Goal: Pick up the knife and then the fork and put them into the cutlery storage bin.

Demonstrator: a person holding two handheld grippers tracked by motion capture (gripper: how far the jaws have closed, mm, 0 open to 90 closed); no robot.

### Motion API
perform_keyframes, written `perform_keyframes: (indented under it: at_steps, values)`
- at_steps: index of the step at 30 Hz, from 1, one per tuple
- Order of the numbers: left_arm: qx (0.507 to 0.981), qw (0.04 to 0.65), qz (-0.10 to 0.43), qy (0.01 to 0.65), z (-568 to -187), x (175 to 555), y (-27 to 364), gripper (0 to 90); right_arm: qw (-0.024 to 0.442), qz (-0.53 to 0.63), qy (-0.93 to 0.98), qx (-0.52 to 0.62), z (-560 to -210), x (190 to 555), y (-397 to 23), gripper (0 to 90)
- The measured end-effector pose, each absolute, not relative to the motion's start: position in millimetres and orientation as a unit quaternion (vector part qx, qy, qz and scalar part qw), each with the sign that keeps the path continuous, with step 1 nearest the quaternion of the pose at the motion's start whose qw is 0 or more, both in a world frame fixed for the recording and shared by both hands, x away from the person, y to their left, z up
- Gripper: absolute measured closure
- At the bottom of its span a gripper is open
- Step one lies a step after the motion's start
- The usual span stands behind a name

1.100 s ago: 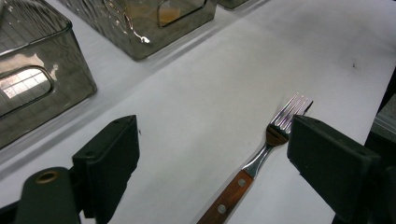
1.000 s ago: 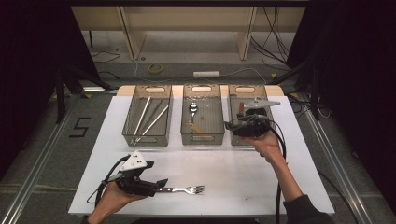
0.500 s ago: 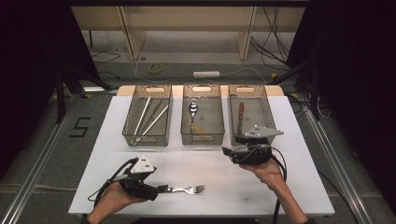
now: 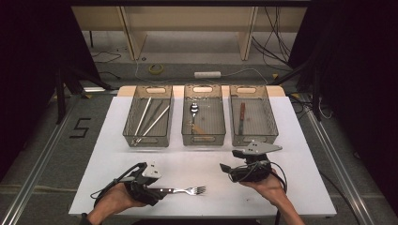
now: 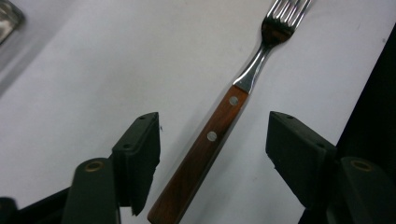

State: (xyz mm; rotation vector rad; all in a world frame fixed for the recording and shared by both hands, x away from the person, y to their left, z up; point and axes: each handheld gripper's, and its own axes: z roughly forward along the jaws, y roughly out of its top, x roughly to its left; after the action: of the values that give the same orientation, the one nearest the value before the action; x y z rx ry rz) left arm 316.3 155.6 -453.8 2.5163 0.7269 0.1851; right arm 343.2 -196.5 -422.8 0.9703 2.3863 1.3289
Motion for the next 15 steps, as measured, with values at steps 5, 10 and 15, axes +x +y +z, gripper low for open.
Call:
perform_keyframes:
  at_steps: [5,10,15]
  values:
    - [0.937,0.227,0.045,0.263,-458.8,320.0,152.4,40.8,0.121,0.453,0.819,0.331,-423.9,337.9,-198.3,30.8]
    - [0.944,0.202,0.034,0.259,-460.0,324.3,149.0,45.3,0.119,0.454,0.819,0.331,-424.8,333.3,-200.6,30.8]
    - [0.95,0.181,0.031,0.253,-460.9,328.0,145.7,50.4,0.114,0.454,0.82,0.329,-425.7,329.2,-202.3,30.9]
